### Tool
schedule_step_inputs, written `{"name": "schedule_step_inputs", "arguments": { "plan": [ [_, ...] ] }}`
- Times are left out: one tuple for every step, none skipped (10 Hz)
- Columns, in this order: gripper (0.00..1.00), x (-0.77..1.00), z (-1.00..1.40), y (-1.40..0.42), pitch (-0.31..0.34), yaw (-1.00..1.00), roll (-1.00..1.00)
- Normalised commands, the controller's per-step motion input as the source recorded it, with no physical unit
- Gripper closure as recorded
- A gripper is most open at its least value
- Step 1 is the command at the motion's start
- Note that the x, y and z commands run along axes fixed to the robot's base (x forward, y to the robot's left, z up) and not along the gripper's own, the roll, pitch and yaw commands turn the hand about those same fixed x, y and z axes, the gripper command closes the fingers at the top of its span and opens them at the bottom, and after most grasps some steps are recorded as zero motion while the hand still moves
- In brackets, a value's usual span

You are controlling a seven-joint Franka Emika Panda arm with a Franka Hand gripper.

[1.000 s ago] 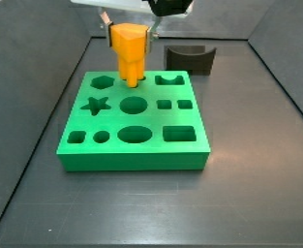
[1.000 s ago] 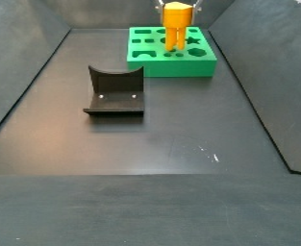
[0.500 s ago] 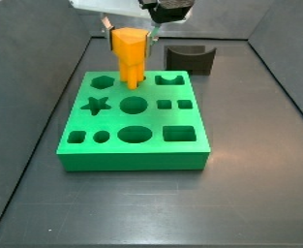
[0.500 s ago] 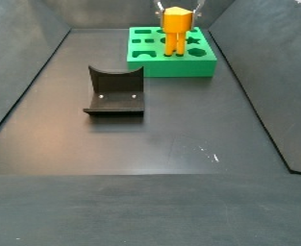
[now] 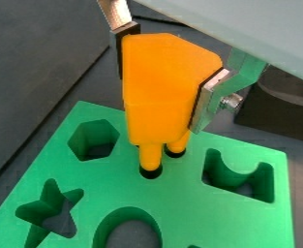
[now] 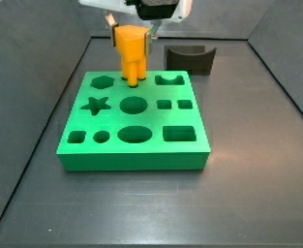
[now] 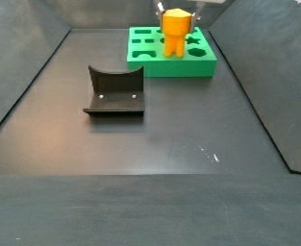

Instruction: Insert the 3 prong object.

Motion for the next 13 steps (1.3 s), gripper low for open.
{"name": "schedule_step_inputs", "arguments": {
  "plan": [
    [1.00,0.01,-0.45,-0.07,-0.156,0.00,-0.30],
    [1.00,-0.04,-0.38,-0.10,-0.151,0.10,-0.25],
    [1.00,-0.13,-0.33,-0.06,-0.141,0.19,-0.19],
    [1.00,-0.23,-0.31,0.00,-0.076,0.23,-0.05],
    [1.00,-0.19,-0.30,0.01,-0.027,0.34,0.10],
    [1.00,-0.15,-0.26,0.00,0.000,0.36,0.17],
    [1.00,0.00,-0.29,0.00,0.000,0.32,0.06],
    [1.00,0.34,-0.47,0.00,0.000,0.27,0.03],
    [1.00,0.34,-0.41,-0.03,0.000,0.13,0.09],
    [1.00,0.23,-0.32,-0.06,0.000,0.00,0.15],
    [1.00,0.17,-0.25,-0.07,0.019,-0.10,0.17],
    [1.00,0.09,-0.32,-0.07,0.009,-0.13,0.19],
    [1.00,0.01,-0.46,-0.08,0.000,-0.13,0.16]
  ]
}}
